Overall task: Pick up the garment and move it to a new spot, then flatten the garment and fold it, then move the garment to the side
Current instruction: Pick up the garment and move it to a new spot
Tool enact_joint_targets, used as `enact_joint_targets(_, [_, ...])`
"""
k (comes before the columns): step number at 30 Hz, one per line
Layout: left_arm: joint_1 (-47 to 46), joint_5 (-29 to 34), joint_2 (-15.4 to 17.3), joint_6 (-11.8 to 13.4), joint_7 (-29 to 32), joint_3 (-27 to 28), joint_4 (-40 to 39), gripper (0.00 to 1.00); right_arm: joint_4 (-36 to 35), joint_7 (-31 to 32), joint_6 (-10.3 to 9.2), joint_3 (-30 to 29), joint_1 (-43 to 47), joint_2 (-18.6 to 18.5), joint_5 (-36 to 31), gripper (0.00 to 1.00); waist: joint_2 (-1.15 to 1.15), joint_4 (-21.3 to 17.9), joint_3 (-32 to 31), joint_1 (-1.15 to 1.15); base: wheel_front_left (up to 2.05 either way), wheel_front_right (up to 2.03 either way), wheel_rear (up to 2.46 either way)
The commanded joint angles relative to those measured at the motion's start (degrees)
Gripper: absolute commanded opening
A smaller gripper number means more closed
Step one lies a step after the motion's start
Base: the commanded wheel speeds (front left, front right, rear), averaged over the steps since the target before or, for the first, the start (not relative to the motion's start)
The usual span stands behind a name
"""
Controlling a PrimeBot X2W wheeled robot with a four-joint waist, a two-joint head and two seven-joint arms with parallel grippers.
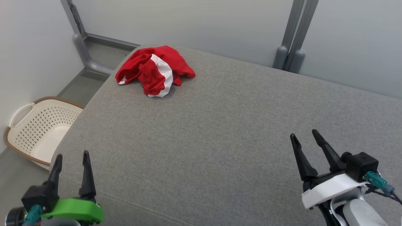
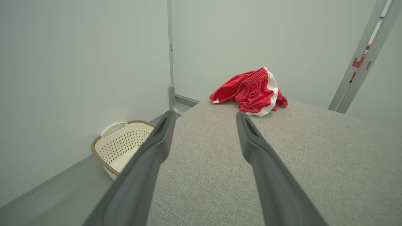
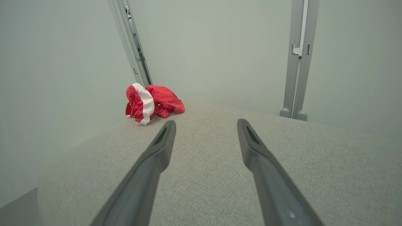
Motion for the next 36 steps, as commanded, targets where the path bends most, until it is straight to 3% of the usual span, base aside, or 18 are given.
enact_joint_targets(1, [-2.9, -1.0, 1.0, -0.4, 1.2, -0.3, -0.6, 1.0, -0.6, -0.1, 0.01, -0.7, -1.1, -0.7, -0.7, 1.0, 0.0, -1.1, 1.9, 0.0, 0.0, 0.0, 0.0])
enact_joint_targets(11, [-24.3, -6.2, 8.5, -2.2, 19.7, -2.6, -0.5, 1.0, -4.7, -0.1, 0.0, -0.7, -7.1, -4.2, -3.4, 1.0, 0.0, -6.4, 13.1, 0.0, 0.0, 0.0, 0.0])
enact_joint_targets(20, [-42.7, -17.7, 15.2, -2.6, 35.6, -2.6, 13.4, 1.0, -8.1, -0.1, 0.01, 0.3, -12.3, -4.8, -4.9, 1.0, 0.0, -13.2, 21.8, 0.0, 0.0, 0.0, 0.0])
enact_joint_targets(27, [-52.3, -26.2, 20.6, -2.6, 39.8, -6.7, 23.0, 1.0, -9.5, -0.1, 0.01, 1.6, -15.4, -5.2, -5.6, 1.0, 0.0, -18.5, 27.2, 0.0, 0.0, 0.0, 0.0])
enact_joint_targets(36, [-55.7, -33.2, 26.2, -2.6, 44.4, -15.4, 30.7, 1.0, -10.3, -0.1, 0.01, 1.6, -16.7, -4.2, -6.1, 1.0, 0.0, -23.2, 30.1, 0.0, 0.0, 0.0, 0.0])
